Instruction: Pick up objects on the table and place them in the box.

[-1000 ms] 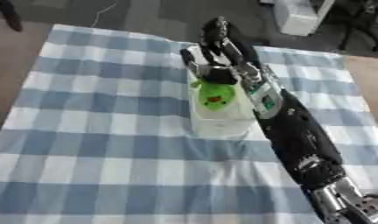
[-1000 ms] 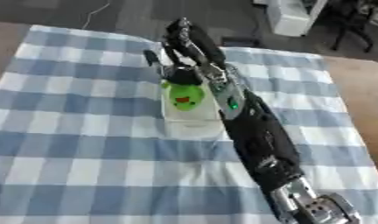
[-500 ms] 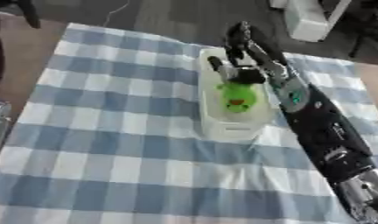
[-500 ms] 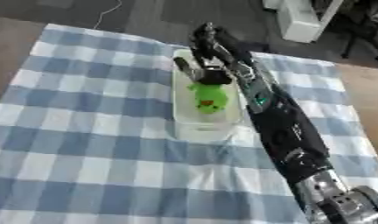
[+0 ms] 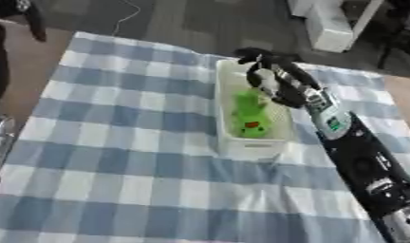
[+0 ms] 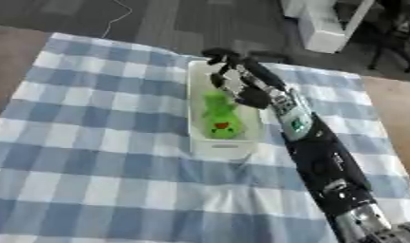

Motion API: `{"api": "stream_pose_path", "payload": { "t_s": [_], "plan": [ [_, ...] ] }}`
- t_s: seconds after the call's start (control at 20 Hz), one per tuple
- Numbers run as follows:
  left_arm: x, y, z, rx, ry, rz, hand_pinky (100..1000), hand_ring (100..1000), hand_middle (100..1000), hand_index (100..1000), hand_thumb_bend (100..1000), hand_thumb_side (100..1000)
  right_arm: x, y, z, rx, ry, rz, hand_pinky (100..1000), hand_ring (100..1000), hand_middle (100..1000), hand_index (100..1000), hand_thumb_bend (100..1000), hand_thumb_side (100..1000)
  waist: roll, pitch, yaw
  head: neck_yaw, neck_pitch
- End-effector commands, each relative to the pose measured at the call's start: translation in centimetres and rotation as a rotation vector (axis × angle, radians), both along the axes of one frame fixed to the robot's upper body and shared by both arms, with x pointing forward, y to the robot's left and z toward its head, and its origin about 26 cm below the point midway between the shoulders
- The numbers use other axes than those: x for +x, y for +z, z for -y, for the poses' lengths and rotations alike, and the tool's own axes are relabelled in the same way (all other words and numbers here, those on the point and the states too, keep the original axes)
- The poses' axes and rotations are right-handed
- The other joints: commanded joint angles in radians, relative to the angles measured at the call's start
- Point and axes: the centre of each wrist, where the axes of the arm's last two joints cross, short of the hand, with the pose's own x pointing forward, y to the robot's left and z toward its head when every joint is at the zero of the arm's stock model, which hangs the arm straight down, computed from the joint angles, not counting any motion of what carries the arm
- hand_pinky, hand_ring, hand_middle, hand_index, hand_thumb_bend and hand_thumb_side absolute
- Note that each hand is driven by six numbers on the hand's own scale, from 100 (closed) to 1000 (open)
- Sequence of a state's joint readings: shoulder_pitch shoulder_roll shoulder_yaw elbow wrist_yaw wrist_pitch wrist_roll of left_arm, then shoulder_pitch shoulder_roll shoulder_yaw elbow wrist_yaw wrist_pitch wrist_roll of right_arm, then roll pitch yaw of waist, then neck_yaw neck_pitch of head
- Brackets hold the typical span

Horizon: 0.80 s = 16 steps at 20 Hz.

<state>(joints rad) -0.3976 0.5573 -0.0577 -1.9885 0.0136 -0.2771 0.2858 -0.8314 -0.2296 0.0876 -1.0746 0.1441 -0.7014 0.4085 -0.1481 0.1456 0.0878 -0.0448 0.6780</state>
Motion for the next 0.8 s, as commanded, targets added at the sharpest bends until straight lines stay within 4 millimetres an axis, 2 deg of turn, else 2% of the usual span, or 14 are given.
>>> {"api": "stream_pose_path", "payload": {
  "t_s": [0.05, 0.1, 0.15, 0.2, 0.25, 0.3, 0.35, 0.4, 0.45, 0.5, 0.55, 0.65, 0.8],
  "plan": [
    [-0.3, 0.2, -0.4, 0.046, 0.016, 0.004, 133, 743, 852, 813, 261, 984, -4.4, 4.6, 4.0, 0.280, 0.106, 0.068, 437, 662, 769, 878, 100, 987, 0.001, -0.011, -0.011, -0.019, -0.065],
    [-0.4, -0.2, -0.6, 0.062, 0.022, -0.006, 100, 736, 847, 809, 267, 979, -6.7, 4.5, 5.8, 0.444, 0.094, 0.038, 333, 548, 682, 807, 100, 926, -0.003, -0.008, -0.016, -0.025, -0.094],
    [-0.5, -0.7, -0.8, 0.075, 0.026, -0.014, 100, 733, 844, 808, 287, 941, -8.8, 4.4, 7.1, 0.580, 0.086, 0.010, 310, 524, 660, 798, 100, 923, -0.006, -0.006, -0.018, -0.028, -0.111],
    [-0.7, -1.4, -0.9, 0.083, 0.030, -0.031, 100, 712, 830, 800, 269, 968, -10.8, 3.4, 8.3, 0.720, 0.056, -0.032, 243, 459, 601, 772, 100, 914, -0.007, -0.001, -0.024, -0.029, -0.139],
    [-0.9, -2.3, -1.0, 0.089, 0.031, -0.047, 100, 705, 825, 795, 271, 961, -12.7, 2.3, 9.3, 0.841, 0.023, -0.061, 235, 449, 596, 773, 100, 916, -0.008, 0.002, -0.028, -0.028, -0.157],
    [-1.2, -3.6, -0.9, 0.072, 0.022, -0.062, 100, 658, 770, 743, 212, 939, -14.7, 1.0, 10.1, 0.942, -0.011, -0.080, 223, 430, 592, 782, 100, 938, -0.007, 0.006, -0.036, -0.021, -0.176],
    [-1.5, -4.8, -0.9, 0.047, 0.010, -0.059, 100, 664, 777, 750, 219, 941, -16.3, 0.1, 10.4, 1.001, -0.031, -0.089, 222, 430, 592, 779, 100, 932, -0.005, 0.006, -0.040, -0.017, -0.184],
    [-1.9, -6.1, -0.7, 0.012, -0.001, -0.061, 100, 639, 753, 710, 187, 921, -17.5, -0.7, 10.4, 1.010, -0.039, -0.108, 234, 456, 640, 824, 100, 953, -0.002, 0.005, -0.047, -0.019, -0.191],
    [-2.3, -7.6, -0.4, -0.024, -0.013, -0.069, 100, 639, 753, 710, 187, 921, -18.5, -1.6, 10.3, 1.002, -0.035, -0.143, 234, 456, 640, 824, 100, 953, 0.001, 0.003, -0.052, -0.028, -0.199],
    [-2.8, -8.8, -0.1, -0.043, -0.023, -0.080, 100, 634, 754, 702, 181, 914, -19.1, -2.6, 10.0, 0.985, -0.029, -0.184, 243, 483, 689, 865, 100, 970, 0.006, 0.001, -0.053, -0.045, -0.211],
    [-3.1, -9.7, 0.4, -0.050, -0.030, -0.096, 100, 636, 754, 703, 184, 914, -19.3, -3.5, 9.7, 0.953, -0.019, -0.220, 238, 474, 677, 859, 100, 970, 0.010, -0.002, -0.053, -0.061, -0.221],
    [-3.6, -10.8, 1.0, -0.047, -0.040, -0.118, 100, 633, 754, 698, 176, 916, -19.2, -4.5, 9.4, 0.903, -0.001, -0.272, 254, 496, 705, 881, 100, 985, 0.014, -0.005, -0.052, -0.099, -0.246],
    [-3.8, -11.2, 1.4, -0.053, -0.043, -0.102, 100, 633, 753, 691, 153, 922, -19.0, -5.1, 9.6, 0.886, 0.010, -0.276, 264, 508, 713, 880, 100, 987, 0.014, -0.005, -0.051, -0.144, -0.283]
  ]
}}
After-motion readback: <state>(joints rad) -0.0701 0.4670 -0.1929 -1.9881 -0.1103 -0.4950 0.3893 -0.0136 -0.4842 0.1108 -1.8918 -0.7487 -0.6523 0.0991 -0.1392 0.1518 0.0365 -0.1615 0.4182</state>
